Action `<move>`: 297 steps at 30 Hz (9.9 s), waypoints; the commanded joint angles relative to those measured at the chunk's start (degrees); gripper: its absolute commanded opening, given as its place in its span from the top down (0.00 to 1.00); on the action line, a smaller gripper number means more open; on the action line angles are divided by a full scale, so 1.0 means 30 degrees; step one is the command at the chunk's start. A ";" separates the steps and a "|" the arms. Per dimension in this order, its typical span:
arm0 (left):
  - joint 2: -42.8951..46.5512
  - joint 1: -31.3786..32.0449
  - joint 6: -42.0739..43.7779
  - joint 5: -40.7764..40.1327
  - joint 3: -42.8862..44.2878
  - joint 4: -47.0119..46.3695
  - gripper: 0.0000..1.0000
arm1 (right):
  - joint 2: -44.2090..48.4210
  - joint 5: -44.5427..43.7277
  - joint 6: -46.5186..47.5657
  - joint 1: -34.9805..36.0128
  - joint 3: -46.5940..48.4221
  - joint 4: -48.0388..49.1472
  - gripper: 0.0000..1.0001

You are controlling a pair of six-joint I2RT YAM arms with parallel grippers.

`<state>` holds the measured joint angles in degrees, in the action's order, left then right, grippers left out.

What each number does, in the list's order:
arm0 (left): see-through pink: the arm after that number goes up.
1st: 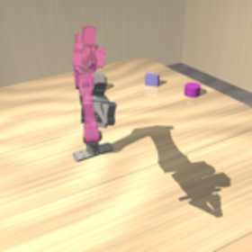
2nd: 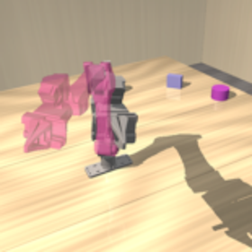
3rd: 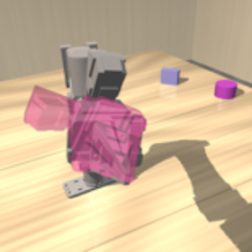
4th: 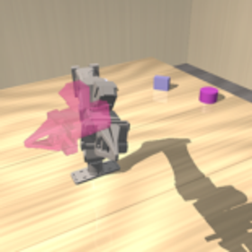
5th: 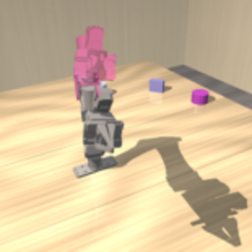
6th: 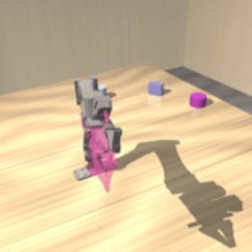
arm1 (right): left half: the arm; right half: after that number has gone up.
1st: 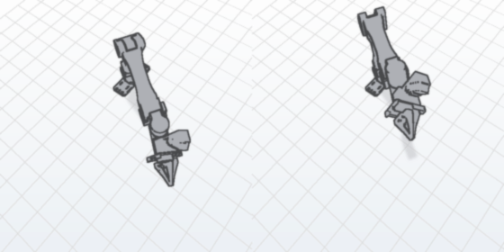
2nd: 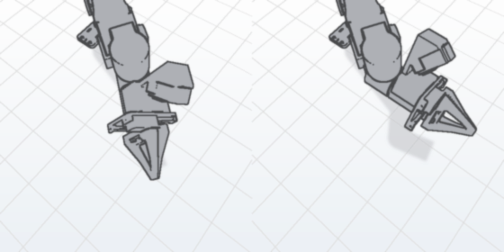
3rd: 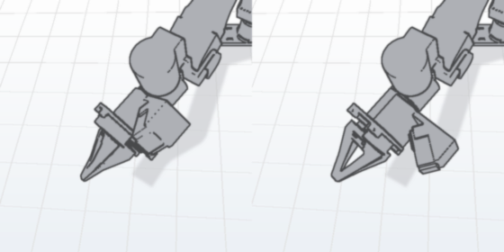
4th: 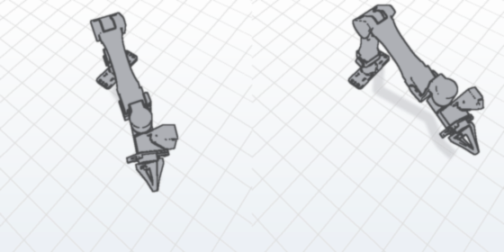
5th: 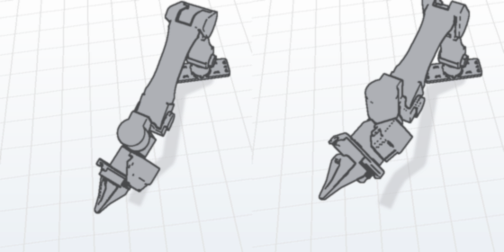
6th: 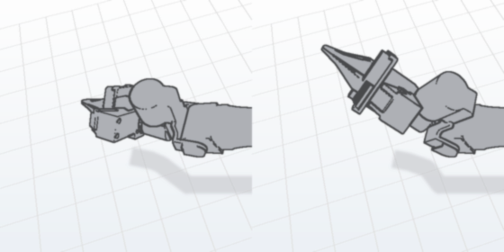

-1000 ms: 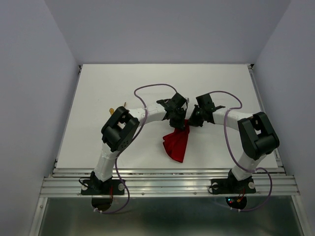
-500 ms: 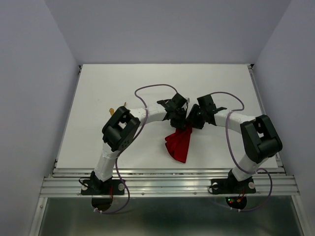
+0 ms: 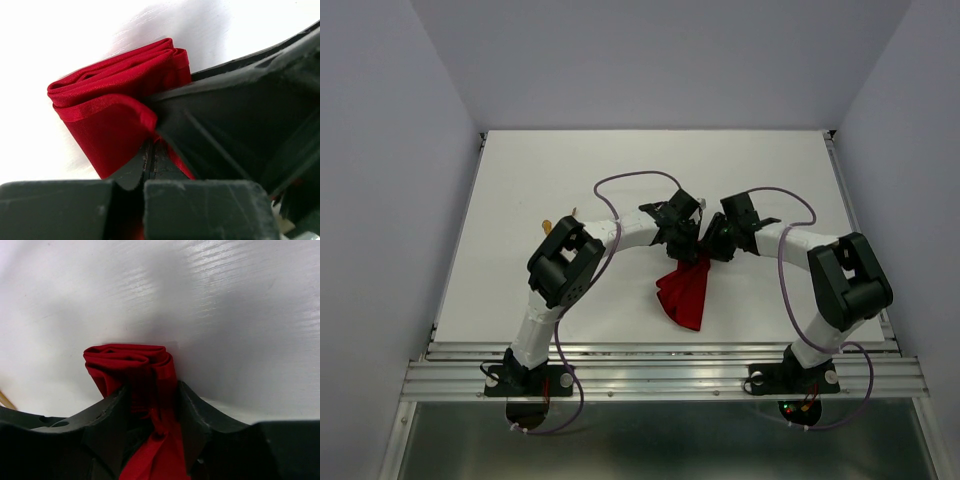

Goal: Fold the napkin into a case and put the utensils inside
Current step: Fold the 2/3-rectangle-folded napkin at the center of the board, then smooth out the smaller rectangle-folded napkin at the center of the board, then pick up the top corner of the smaller rectangle folded napkin from the center of the board.

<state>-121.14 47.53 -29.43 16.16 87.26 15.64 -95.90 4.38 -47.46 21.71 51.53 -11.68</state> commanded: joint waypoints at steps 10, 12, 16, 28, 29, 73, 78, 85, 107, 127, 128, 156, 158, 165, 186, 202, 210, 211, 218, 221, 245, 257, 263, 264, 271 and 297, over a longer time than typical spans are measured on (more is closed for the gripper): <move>0.0097 0.0095 0.0259 0.0325 0.0356 -0.0350 1.00 | 0.1730 -0.1343 -0.0468 -0.0002 -0.0623 -0.0295 0.45; 0.0097 0.0095 0.0259 0.0296 0.0297 -0.0350 1.00 | 0.2024 -0.1373 -0.0527 -0.0002 -0.0623 -0.0354 0.45; 0.0097 0.0095 0.0289 0.0325 0.0326 -0.0379 1.00 | 0.2404 -0.1373 -0.0556 -0.0002 -0.0594 -0.0354 0.45; 0.0039 0.0066 0.0318 0.0384 0.0297 -0.0408 1.00 | 0.2113 -0.0817 -0.0030 -0.0002 -0.0214 -0.0296 0.39; 0.0039 0.0095 0.0318 0.0384 0.0297 -0.0379 1.00 | 0.2054 -0.0700 0.0203 -0.0002 -0.0184 -0.0295 0.38; 0.2409 0.0095 0.1197 -0.0725 0.1118 0.1465 0.50 | -0.0788 -0.0553 0.0440 -0.0002 0.0549 -0.0442 0.99; 0.5074 -0.0226 0.0410 -0.1725 -0.1422 0.1380 0.55 | -0.0817 -0.0494 0.0352 -0.0002 0.0636 -0.0413 0.99; 0.8005 -0.1221 -0.1464 -0.2574 -0.6056 -0.0405 1.00 | -0.0730 -0.0494 0.0352 -0.0002 0.0637 -0.0442 0.99; 0.9032 0.0999 -0.3224 0.0032 -0.9049 -0.1961 1.00 | -0.0817 -0.0699 -0.0234 -0.0002 0.0637 -0.0442 0.99; 0.6368 0.3668 -0.3843 0.0794 -0.8551 -0.3512 1.00 | -0.0378 -0.0699 -0.0469 -0.0002 0.0315 -0.0500 0.99; 0.6367 0.3698 -0.3784 0.0794 -0.8551 -0.3514 1.00 | -0.0378 -0.0699 -0.0468 -0.0002 0.0285 -0.0500 0.99; 0.7161 0.1267 -0.1498 -0.0145 -0.6676 -0.2106 1.00 | 0.1467 -0.0875 0.1171 -0.0002 0.0724 -0.1994 0.37; 0.6721 0.1354 -0.1469 0.0236 -0.6647 -0.2253 1.00 | 0.1818 -0.0759 0.1376 -0.0002 0.0695 -0.2170 0.35; 0.5373 0.1735 -0.1528 0.1320 -0.6822 -0.3278 1.00 | 0.2960 0.1174 0.2168 -0.0002 -0.1118 -0.1790 0.30; 0.4110 0.2058 -0.1587 0.2581 -0.7555 -0.5066 1.00 | 0.3431 0.2583 0.0851 0.1639 -0.4139 0.0114 0.65; 0.8562 0.0714 0.0317 0.0384 -0.7349 -0.1815 1.00 | 0.3986 0.0944 -0.2514 0.1639 -0.5221 0.0993 0.99; 0.9416 0.0212 0.0057 0.1173 -0.8549 -0.2076 1.00 | 0.3201 0.0299 -0.4101 0.1639 -0.4639 0.2107 0.99; 0.9298 0.0212 -0.0033 0.1407 -0.8841 -0.2397 1.00 | 0.2993 0.0239 -0.4130 0.1639 -0.4231 0.2136 0.99; 0.7775 0.0417 -0.0883 0.1907 -0.9782 -0.4099 1.00 | 0.1880 0.0355 -0.4393 0.1639 -0.3114 0.2399 0.99; 0.7305 0.0622 -0.0942 0.1937 -0.9635 -0.4158 1.00 | 0.1673 0.0209 -0.4745 0.1639 -0.2850 0.2429 0.99; 0.8736 0.0711 -0.0153 0.0507 -0.8847 -0.2320 1.00 | 0.1818 -0.0054 -0.5916 0.1639 -0.3141 0.2604 0.99; 1.0733 -0.1809 0.0640 -0.2280 -0.6678 0.0470 0.98 | 0.3254 -0.0346 -0.9638 0.2603 -0.6044 0.4862 0.99; 0.9737 -0.1838 0.0582 -0.3014 -0.5125 0.0997 0.88 | 0.2903 -0.0112 -0.7798 0.3483 -0.4466 0.3955 0.65; 0.9620 -0.1839 0.0553 -0.3131 -0.4891 0.1201 0.85 | 0.3251 -0.0345 -0.7503 0.3484 -0.4345 0.2880 0.61; 0.8623 -0.1809 0.0142 -0.3717 -0.3923 0.2316 0.66 | 0.7264 -0.4153 -0.4076 0.3309 -0.3963 -0.0614 0.36; -0.0722 0.2409 -0.0092 -0.9838 0.6740 0.6184 0.39 | 0.7737 -0.1989 0.0909 -0.3576 -0.2498 -0.2638 0.51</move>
<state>-122.96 54.22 -29.87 -8.95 104.07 31.46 -73.65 -2.79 -46.37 11.29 42.33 -18.57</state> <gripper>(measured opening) 0.628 0.486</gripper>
